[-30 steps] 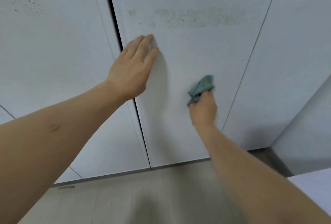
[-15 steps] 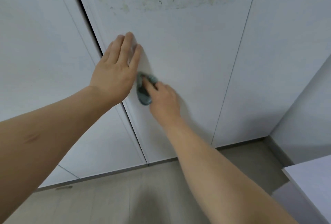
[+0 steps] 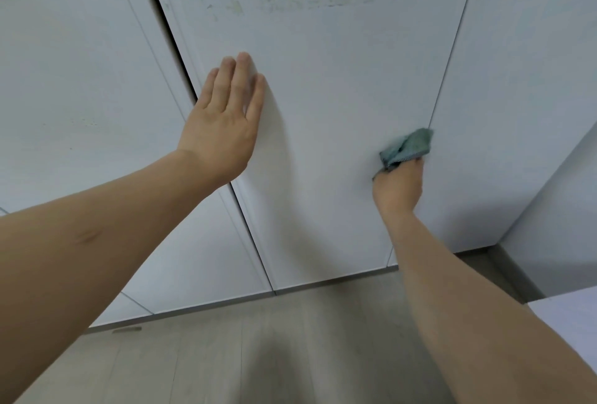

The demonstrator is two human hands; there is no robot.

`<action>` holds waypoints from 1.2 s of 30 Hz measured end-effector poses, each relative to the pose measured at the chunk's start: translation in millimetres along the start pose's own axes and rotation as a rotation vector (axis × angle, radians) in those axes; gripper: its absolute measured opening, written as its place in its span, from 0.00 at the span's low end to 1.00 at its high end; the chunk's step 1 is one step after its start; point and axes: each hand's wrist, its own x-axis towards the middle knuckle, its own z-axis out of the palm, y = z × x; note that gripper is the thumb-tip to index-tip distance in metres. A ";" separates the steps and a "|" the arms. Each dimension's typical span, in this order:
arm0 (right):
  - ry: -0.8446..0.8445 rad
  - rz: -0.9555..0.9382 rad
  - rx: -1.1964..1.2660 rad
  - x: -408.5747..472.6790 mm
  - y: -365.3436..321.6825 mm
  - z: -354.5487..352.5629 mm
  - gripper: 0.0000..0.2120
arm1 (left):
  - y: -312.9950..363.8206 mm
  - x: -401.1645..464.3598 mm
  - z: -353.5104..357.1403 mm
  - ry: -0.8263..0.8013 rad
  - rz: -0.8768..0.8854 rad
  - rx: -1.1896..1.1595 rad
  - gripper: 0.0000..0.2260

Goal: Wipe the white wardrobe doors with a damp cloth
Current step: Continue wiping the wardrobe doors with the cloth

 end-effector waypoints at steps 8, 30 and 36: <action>-0.244 -0.379 -0.120 -98.4 -36.4 66.1 0.35 | 0.3 2.9 -1.1 0.035 0.019 -0.036 0.36; -1.143 -0.103 0.195 -65.1 -125.4 -34.0 0.07 | 28.4 -13.6 -45.7 -0.602 -0.046 -0.937 0.26; -1.111 -0.050 0.347 -61.7 -118.4 -60.8 0.16 | 38.8 -5.4 -61.9 -0.688 -0.097 -1.058 0.11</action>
